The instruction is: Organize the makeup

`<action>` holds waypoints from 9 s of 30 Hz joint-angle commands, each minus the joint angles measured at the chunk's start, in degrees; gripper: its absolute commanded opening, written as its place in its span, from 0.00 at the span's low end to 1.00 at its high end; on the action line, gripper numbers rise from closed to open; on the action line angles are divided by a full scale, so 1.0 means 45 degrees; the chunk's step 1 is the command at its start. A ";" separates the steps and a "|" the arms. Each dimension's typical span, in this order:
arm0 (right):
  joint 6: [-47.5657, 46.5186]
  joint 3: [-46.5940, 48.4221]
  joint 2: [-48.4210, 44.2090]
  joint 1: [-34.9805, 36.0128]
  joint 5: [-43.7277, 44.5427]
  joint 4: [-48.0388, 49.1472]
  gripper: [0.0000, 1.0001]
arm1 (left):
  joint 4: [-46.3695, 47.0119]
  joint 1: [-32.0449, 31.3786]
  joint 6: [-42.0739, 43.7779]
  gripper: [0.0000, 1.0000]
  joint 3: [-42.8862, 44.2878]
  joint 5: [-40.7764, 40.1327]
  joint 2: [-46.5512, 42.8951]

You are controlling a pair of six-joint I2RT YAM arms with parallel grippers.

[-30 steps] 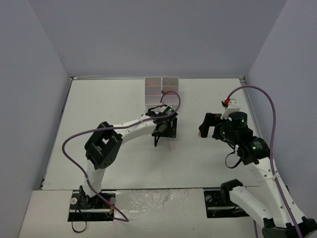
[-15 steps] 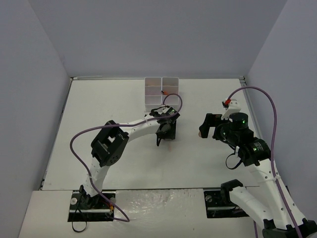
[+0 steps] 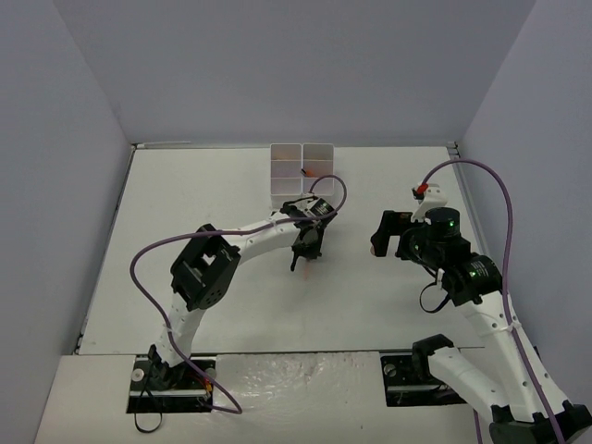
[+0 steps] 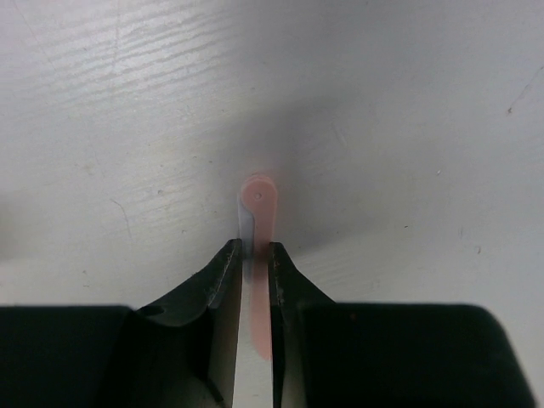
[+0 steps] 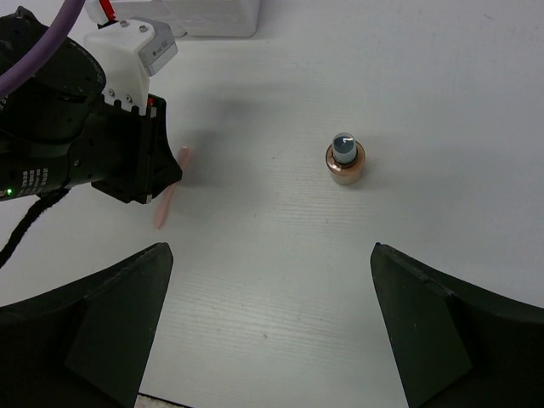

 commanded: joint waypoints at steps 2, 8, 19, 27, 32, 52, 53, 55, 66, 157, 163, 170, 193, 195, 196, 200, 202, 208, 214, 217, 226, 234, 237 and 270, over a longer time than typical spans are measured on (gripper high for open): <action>0.0059 0.0068 0.0157 -0.0060 0.0147 0.0587 1.00 | 0.0146 0.0114 0.3543 0.00 0.1422 -0.1050 -0.1821; 0.0020 0.0145 0.0340 -0.0080 0.0166 0.0578 1.00 | 0.2000 0.1405 0.8146 0.00 0.1777 -0.0126 -0.2559; 0.0060 0.0227 0.0534 -0.0060 0.0316 0.0578 1.00 | 0.6251 0.3895 1.2847 0.00 0.2709 0.3966 -0.1848; 0.0110 0.0264 0.0836 -0.0060 0.0434 0.0578 1.00 | 0.8615 0.4975 1.2926 0.00 0.3139 0.6611 -0.0945; 0.0118 0.0282 0.1031 -0.0060 0.0470 0.0578 1.00 | 1.0139 0.5393 1.2812 0.00 0.2764 0.7621 -0.0499; 0.0137 0.0401 0.1783 -0.0060 0.0606 0.0578 1.00 | 1.0360 0.6156 1.4175 0.05 0.2735 0.9477 0.0672; 0.0137 0.0401 0.1795 -0.0060 0.0606 0.0578 1.00 | 1.0372 0.6192 1.4164 0.08 0.2675 0.9489 0.0648; 0.0137 0.0385 0.1779 -0.0045 0.0626 0.0578 1.00 | 1.0402 0.6221 1.4134 0.12 0.2562 0.9503 0.0587; 0.0140 0.0337 0.1634 -0.0060 0.0535 0.0578 1.00 | 1.0552 0.6238 1.3917 0.45 0.1876 0.9216 -0.0088; 0.0008 0.0737 0.1220 -0.0060 -0.0280 0.0980 1.00 | 0.2465 0.3401 0.4541 0.81 -0.4091 0.0027 -0.7004; -0.0019 0.0634 0.1153 -0.0060 -0.0292 0.0968 1.00 | 0.2526 0.3311 0.3906 0.72 -0.4099 -0.0471 -0.6286; -0.0019 0.0515 0.1015 -0.0060 -0.0265 0.0968 1.00 | 0.2757 0.3330 0.3748 0.56 -0.4018 -0.0686 -0.5700; -0.0007 0.0401 0.0978 -0.0049 -0.0116 0.0968 1.00 | 0.2160 0.3330 0.3645 0.30 -0.3372 -0.0535 -0.4835; 0.0000 0.0401 0.0991 -0.0054 -0.0116 0.0982 1.00 | 0.2060 0.3330 0.3627 0.26 -0.3356 -0.0514 -0.4841; -0.0004 0.0396 0.0997 -0.0060 -0.0116 0.0983 1.00 | 0.2035 0.3330 0.3606 0.24 -0.3361 -0.0504 -0.4851; 0.0008 0.0373 0.1005 -0.0060 -0.0124 0.0968 1.00 | 0.2019 0.3330 0.3496 0.03 -0.3253 -0.0406 -0.4910; 0.0001 0.0362 0.1018 -0.0060 -0.0156 0.0968 1.00 | 0.1934 0.3311 0.3377 0.00 -0.3148 -0.0352 -0.4946; -0.0049 0.0504 0.1129 -0.0060 -0.0199 0.0968 1.00 | 0.1576 0.3330 0.2811 0.00 -0.1745 -0.0293 -0.5150; -0.0097 0.0537 0.1154 -0.0064 -0.0191 0.0968 1.00 | 0.1721 0.3466 0.1976 0.00 -0.0212 -0.0336 -0.5127; -0.0078 0.0524 0.1094 -0.0060 -0.0142 0.0968 1.00 | 0.1598 0.3558 0.1550 0.00 0.1043 -0.0463 -0.4532; -0.0019 0.0459 0.0987 -0.0060 -0.0087 0.0949 1.00 | 0.1312 0.3965 0.0635 0.00 0.3725 -0.0880 -0.2492; 0.0046 0.0342 0.0861 -0.0060 -0.0083 0.0949 1.00 | 0.1657 0.4170 0.0528 0.00 0.4391 -0.1601 -0.1618; 0.0081 0.0272 0.0872 -0.0060 -0.0086 0.0949 1.00 | 0.1856 0.4240 0.0548 0.00 0.4570 -0.1688 -0.1393; 0.0196 -0.0088 0.0947 -0.0060 -0.0130 0.0968 1.00 | 0.2682 0.4424 0.0942 0.00 0.4387 -0.2327 0.0061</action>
